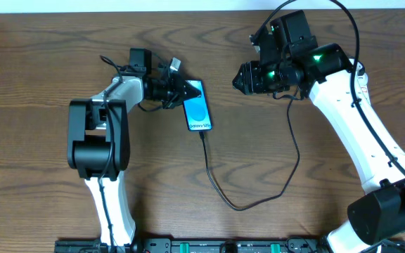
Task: Plug charger to phone and switch on socket
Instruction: 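Lower the plugged-in phone flat onto the table with the left gripper and release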
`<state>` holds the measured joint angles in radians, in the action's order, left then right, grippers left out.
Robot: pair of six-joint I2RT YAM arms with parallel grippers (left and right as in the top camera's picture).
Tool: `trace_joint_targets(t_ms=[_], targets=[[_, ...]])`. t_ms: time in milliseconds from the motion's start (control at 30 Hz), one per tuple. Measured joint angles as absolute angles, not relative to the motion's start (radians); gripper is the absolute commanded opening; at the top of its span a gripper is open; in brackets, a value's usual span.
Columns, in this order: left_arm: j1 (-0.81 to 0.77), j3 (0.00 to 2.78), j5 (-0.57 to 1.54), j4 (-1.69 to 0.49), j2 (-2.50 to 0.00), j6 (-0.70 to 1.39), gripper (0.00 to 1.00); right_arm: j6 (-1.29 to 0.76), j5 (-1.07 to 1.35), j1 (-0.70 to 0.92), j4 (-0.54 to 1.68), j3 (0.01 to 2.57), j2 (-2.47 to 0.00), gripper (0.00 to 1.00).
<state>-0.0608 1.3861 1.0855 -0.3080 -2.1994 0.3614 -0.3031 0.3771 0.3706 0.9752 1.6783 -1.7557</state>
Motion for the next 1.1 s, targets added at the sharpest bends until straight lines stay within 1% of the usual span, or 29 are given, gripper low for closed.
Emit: trace_joint_targets(t_ms=[333,500,733,767,867,1100], targets=[[-0.061,1.386,1.021,-0.311,-2.244,0.361,0.08,-0.303,0.368,0.371,0.98,1.678,-1.756,0.53],[-0.061,1.388,0.999,-0.346,-2.244,0.361,0.08,-0.303,0.367,0.371,0.981,1.678,-1.756,0.53],[-0.061,1.396,0.981,-0.383,-2.244,0.358,0.17,-0.303,0.366,0.371,0.983,1.678,-1.756,0.53],[-0.061,1.397,0.98,-0.386,-2.244,0.359,0.22,-0.303,0.366,0.371,0.983,1.678,-1.756,0.53],[-0.062,1.402,0.984,-0.389,-2.242,0.359,0.29,-0.303,0.366,0.371,0.984,1.678,-1.756,0.53],[-0.062,1.404,0.981,-0.392,-2.232,0.358,0.38,-0.303,0.366,0.371,0.984,1.678,-1.756,0.53]])
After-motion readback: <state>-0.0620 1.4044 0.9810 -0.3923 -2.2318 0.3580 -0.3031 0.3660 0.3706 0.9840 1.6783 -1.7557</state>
